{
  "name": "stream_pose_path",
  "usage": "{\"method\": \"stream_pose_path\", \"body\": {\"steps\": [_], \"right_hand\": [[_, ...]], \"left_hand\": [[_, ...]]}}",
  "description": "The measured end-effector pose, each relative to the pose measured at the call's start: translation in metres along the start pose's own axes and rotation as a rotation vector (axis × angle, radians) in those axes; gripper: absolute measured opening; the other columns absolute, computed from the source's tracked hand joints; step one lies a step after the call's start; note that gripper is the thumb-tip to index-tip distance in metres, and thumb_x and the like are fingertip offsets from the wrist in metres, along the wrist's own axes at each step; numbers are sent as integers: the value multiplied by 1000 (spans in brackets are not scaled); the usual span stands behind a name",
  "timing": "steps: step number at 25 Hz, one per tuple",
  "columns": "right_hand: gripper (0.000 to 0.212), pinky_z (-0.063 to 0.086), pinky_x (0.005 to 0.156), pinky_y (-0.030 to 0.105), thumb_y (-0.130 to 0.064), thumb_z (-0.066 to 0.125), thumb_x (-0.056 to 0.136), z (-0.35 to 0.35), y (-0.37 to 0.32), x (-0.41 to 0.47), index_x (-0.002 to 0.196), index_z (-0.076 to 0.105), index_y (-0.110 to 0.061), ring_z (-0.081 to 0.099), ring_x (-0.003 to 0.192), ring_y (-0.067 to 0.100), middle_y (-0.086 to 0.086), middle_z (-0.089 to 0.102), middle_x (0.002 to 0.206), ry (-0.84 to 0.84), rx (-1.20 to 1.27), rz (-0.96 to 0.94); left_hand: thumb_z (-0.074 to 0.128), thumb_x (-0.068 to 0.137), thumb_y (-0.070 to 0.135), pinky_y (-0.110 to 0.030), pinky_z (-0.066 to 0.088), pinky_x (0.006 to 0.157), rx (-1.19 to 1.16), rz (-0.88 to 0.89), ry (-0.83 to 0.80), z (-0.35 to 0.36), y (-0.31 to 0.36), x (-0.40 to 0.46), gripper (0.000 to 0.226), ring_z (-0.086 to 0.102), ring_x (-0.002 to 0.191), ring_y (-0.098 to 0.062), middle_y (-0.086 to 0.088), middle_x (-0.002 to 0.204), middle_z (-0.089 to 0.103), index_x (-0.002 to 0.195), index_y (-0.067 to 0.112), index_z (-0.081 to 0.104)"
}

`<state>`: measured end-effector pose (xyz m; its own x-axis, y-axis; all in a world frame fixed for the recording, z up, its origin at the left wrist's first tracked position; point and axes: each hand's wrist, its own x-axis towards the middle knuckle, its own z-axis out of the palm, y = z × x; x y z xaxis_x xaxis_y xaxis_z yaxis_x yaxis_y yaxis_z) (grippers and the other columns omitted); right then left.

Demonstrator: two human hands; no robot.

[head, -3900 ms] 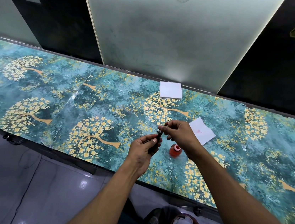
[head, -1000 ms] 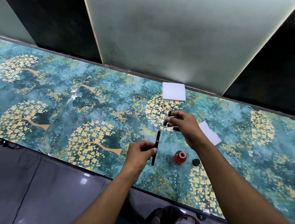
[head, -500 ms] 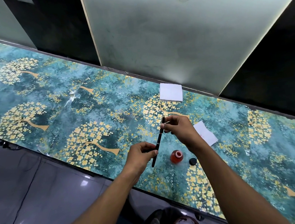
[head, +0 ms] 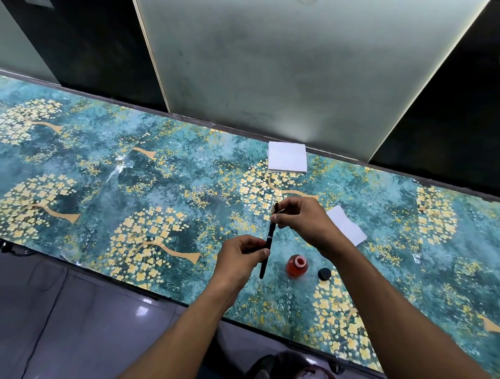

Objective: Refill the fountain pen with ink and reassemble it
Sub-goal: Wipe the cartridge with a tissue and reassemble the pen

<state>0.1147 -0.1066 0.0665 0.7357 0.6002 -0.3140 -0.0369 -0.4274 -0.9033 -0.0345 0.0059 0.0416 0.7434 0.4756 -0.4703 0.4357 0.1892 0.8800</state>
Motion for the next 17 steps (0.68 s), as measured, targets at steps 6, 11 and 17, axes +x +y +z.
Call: {"method": "stream_pose_path", "body": {"steps": [6, 11, 17], "right_hand": [[17, 47, 58, 14, -11, 78, 84, 8, 3, -3, 93, 70, 1, 66, 67, 13, 8, 72, 80, -16, 29, 43], [16, 51, 62, 21, -13, 79, 84, 13, 8, -4, 91, 73, 0, 67, 66, 12, 7, 73, 80, -5, 4, 84], [18, 55, 68, 26, -27, 81, 82, 2, 25, -11, 93, 74, -15, 73, 69, 10, -1, 76, 81, 89, -179, 133]], "left_hand": [[78, 80, 4, -18, 49, 62, -4, -6, 34, 0, 1, 5, 10, 70, 76, -13, -7, 85, 75, 86, 11, 74], [78, 79, 5, -21, 48, 62, 2, -21, 37, 2, -8, 10, 12, 69, 76, -15, -5, 82, 75, 83, 15, 74], [80, 78, 12, -26, 54, 73, 204, -59, 87, 4, -28, 24, 11, 71, 80, -12, 0, 85, 75, 87, 14, 75]]}}
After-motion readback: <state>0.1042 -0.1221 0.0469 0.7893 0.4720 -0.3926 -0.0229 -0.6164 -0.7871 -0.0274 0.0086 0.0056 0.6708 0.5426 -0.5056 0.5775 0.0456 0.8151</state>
